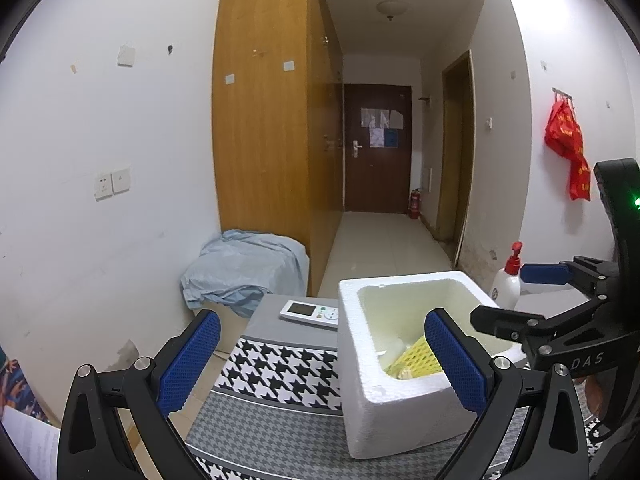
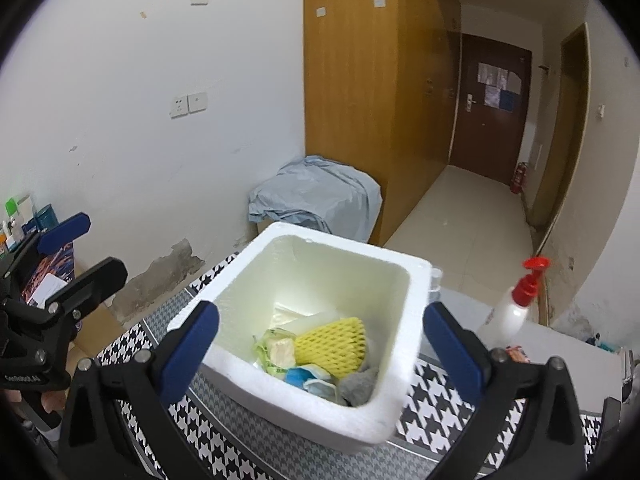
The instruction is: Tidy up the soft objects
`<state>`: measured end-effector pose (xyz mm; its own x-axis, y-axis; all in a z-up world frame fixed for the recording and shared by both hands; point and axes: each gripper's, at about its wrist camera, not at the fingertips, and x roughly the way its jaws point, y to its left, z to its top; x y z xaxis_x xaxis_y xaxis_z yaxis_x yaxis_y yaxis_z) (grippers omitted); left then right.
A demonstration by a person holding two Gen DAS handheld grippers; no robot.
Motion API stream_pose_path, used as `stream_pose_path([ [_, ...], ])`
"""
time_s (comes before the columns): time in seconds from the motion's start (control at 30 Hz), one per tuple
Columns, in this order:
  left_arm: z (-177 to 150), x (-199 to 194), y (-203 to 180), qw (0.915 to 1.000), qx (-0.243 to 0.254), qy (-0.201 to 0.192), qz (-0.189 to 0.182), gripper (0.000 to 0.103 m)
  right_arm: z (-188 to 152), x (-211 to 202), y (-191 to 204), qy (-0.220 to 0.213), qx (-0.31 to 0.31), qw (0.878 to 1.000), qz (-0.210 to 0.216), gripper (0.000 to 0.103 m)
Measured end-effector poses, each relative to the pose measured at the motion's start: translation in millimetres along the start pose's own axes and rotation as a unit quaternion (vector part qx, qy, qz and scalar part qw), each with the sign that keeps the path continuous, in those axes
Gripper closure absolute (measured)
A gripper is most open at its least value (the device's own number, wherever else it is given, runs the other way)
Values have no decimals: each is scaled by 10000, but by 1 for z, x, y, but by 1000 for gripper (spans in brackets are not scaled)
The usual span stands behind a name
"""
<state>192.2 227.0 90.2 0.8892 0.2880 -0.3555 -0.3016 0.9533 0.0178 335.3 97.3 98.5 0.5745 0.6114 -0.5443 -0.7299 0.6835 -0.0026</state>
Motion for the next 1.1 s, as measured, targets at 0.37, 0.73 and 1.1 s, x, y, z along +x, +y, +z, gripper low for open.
stream_pose_path([
  [0.37, 4, -5, -34, 9994, 135, -21, -329, 1, -16, -39, -35, -216, 342, 9985, -376, 0],
  [0.73, 5, -14, -57, 9985, 209, -28, -509, 1, -37, -69, -49, -336, 506, 9969, -494, 0],
  [1.1, 2, -37, -75, 9981, 406, -106, -454, 1, -51, -100, -49, -475, 566, 9957, -563, 0],
])
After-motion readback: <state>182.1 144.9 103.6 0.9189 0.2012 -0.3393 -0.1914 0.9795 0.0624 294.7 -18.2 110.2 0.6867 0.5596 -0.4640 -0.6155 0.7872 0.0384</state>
